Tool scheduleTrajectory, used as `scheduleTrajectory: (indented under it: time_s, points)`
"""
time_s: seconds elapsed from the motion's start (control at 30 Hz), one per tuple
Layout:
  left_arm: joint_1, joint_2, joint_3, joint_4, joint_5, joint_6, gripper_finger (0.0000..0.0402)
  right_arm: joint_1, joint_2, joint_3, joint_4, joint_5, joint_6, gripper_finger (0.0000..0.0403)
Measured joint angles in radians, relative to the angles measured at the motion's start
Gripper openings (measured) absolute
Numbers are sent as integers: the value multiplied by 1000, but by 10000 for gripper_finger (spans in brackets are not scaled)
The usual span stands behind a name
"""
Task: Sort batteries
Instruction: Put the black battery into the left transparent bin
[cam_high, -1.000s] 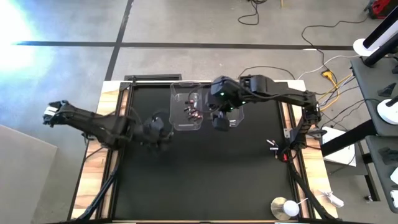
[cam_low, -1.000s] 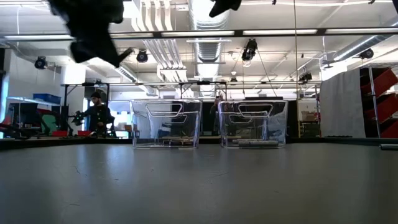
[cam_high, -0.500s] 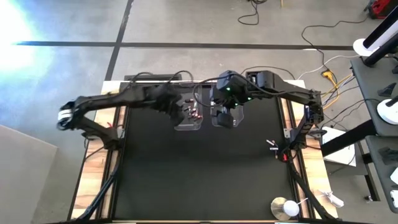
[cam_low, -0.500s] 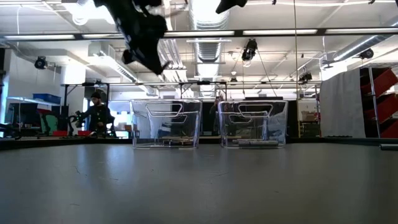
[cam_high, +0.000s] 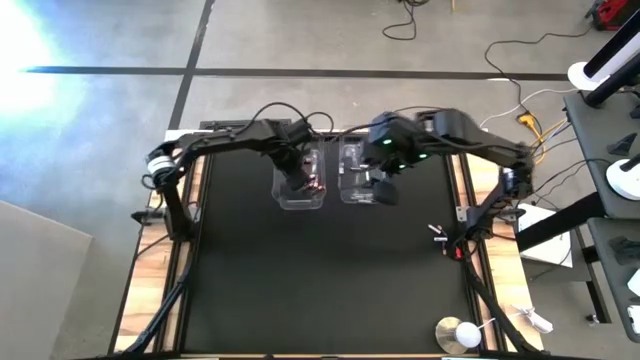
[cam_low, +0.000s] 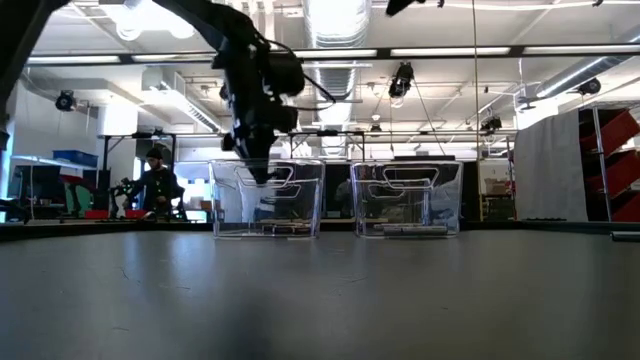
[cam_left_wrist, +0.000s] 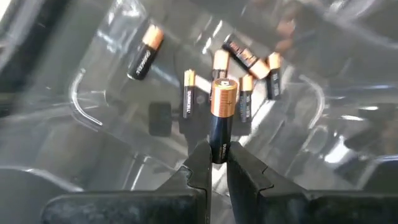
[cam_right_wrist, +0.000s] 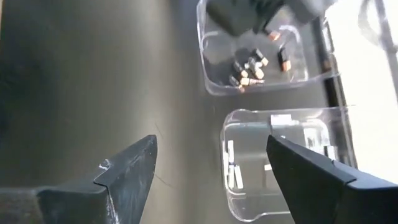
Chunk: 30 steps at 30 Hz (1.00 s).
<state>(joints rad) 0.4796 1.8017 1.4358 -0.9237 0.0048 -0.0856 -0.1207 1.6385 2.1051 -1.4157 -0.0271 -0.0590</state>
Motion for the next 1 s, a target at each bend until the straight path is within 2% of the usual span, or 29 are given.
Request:
scheduleTrajectory:
  time_s: [0.2,0.43,0.77,1.0]
  points:
    - [-5,88,15,-3,8,55,14,-18,-119,-48,67,0,18,298]
    - [-6,136,25,1,8,137,14,-24,-197,-113,90,3,74,294]
    - [-13,179,29,-2,8,217,14,-24,-226,-267,164,7,93,297]
    - [-24,260,116,-39,6,254,14,-24,-221,-295,191,7,105,285]
